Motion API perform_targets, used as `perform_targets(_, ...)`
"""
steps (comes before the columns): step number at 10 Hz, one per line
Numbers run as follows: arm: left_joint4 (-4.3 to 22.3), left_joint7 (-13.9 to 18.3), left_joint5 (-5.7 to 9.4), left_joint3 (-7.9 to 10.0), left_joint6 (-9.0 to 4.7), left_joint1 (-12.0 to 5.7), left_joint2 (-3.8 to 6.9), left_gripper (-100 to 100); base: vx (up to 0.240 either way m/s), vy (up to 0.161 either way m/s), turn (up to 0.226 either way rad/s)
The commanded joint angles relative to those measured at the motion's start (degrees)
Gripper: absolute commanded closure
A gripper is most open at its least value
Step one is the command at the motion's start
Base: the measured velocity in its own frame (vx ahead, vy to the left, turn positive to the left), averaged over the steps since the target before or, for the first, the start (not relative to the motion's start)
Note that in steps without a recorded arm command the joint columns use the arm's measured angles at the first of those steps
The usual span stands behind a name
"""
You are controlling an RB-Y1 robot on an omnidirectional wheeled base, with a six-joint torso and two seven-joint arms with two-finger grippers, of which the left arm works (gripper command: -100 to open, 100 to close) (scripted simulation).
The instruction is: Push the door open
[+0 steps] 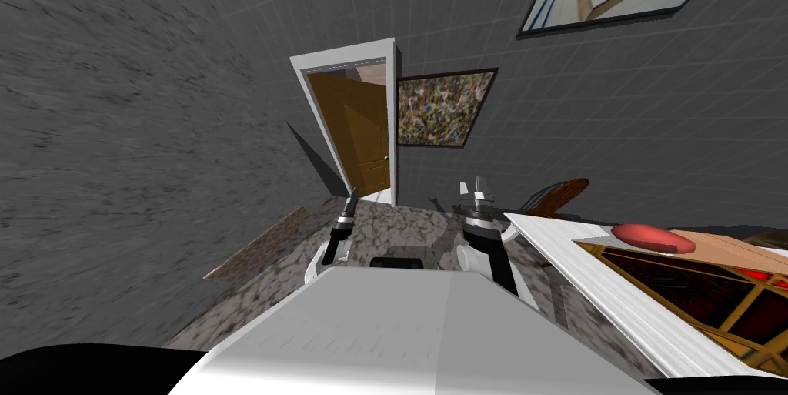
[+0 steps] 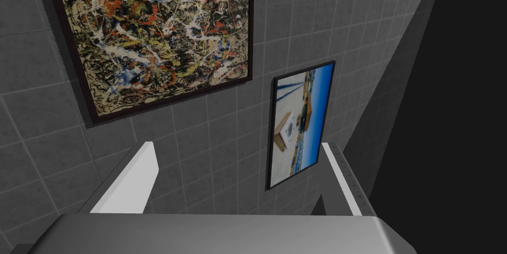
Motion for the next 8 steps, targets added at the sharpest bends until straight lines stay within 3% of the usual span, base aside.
perform_targets(1,2.23,-1.58,-0.19,0.21,-0.55,-0.92,0.47,-100,0.102,-0.036,-0.005)
perform_targets(8,11.71,-8.5,-1.27,0.65,-3.2,-4.01,1.94,-100,0.099,-0.022,-0.005)
